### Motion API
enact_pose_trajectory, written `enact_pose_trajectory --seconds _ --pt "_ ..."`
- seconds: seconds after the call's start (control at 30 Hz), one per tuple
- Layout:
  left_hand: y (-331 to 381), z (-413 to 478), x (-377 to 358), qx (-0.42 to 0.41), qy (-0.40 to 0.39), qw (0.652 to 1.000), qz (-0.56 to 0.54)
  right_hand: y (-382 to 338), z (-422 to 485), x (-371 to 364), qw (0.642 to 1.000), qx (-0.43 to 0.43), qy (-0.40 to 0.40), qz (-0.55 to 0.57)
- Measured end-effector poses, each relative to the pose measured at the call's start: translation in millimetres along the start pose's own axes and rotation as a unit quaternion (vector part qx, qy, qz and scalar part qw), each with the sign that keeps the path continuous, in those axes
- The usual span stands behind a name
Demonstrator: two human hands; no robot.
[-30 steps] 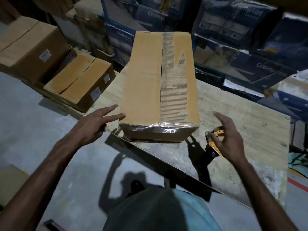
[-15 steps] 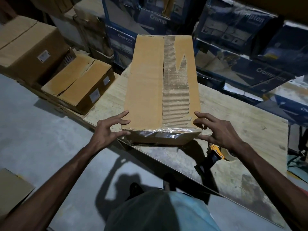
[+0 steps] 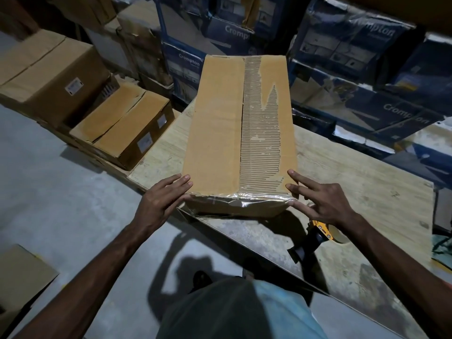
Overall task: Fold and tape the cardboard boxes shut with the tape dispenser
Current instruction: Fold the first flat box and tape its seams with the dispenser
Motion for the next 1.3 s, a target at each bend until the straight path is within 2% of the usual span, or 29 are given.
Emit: enact_pose_trajectory --seconds 0.1,0.17,0.23,0.3,0.33,0.43,0.57,0.7,0.83,1.03,1.3 --pt "7.7 -3.0 -2.9 -0.031 -0.016 0.998 0.053 1.4 -3.5 2.2 0.998 0.019 -0.031 -0.047" --pt "18.2 -5.8 -5.2 -0.030 -0.037 0.998 0.045 -5.0 -9.4 11.4 0.999 0.016 -0.023 -0.045" --pt "33.0 -4.6 -7.3 -0.007 -0.053 0.998 0.015 -22.2 -4.6 31.7 0.997 -0.026 0.067 0.008" --pt "47.4 5.2 -11.9 0.035 -0.059 0.998 -0.013 -41.2 17.0 43.0 0.976 -0.101 0.152 0.116" --pt "53.5 14.0 -15.5 0.054 -0.062 0.996 -0.022 -49.1 33.3 38.3 0.966 -0.129 0.146 0.168" --pt "67.3 46.3 -29.3 0.065 -0.097 0.993 -0.024 -65.7 69.7 0.1 0.964 -0.143 0.036 0.222" --pt "84.7 73.8 -49.7 0.012 -0.179 0.984 -0.010 -67.3 71.9 -28.5 0.948 -0.135 0.019 0.287" --pt "92.3 79.2 -58.0 0.004 -0.204 0.979 0.023 -69.6 72.3 -35.6 0.957 -0.118 0.022 0.262" --pt "98.9 78.9 -68.8 0.005 -0.231 0.969 0.084 -69.3 82.0 -38.1 0.971 -0.098 -0.018 0.219" --pt "103.6 90.1 -69.3 0.095 -0.239 0.966 0.026 -70.2 103.3 -31.8 0.978 -0.112 -0.115 0.132" --pt "64.4 78.7 -46.0 0.189 -0.235 0.954 -0.004 -53.0 73.4 -13.8 0.985 -0.109 -0.100 0.088"
Point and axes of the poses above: each hand's wrist, its own z-axis towards the middle knuckle, its own x-axis out of the back of the hand, y = z × x, the point moved 6 cm from there along z, towards the middle knuckle, and after that the axes turned 6 degrees about x, right-handed, at the moved point
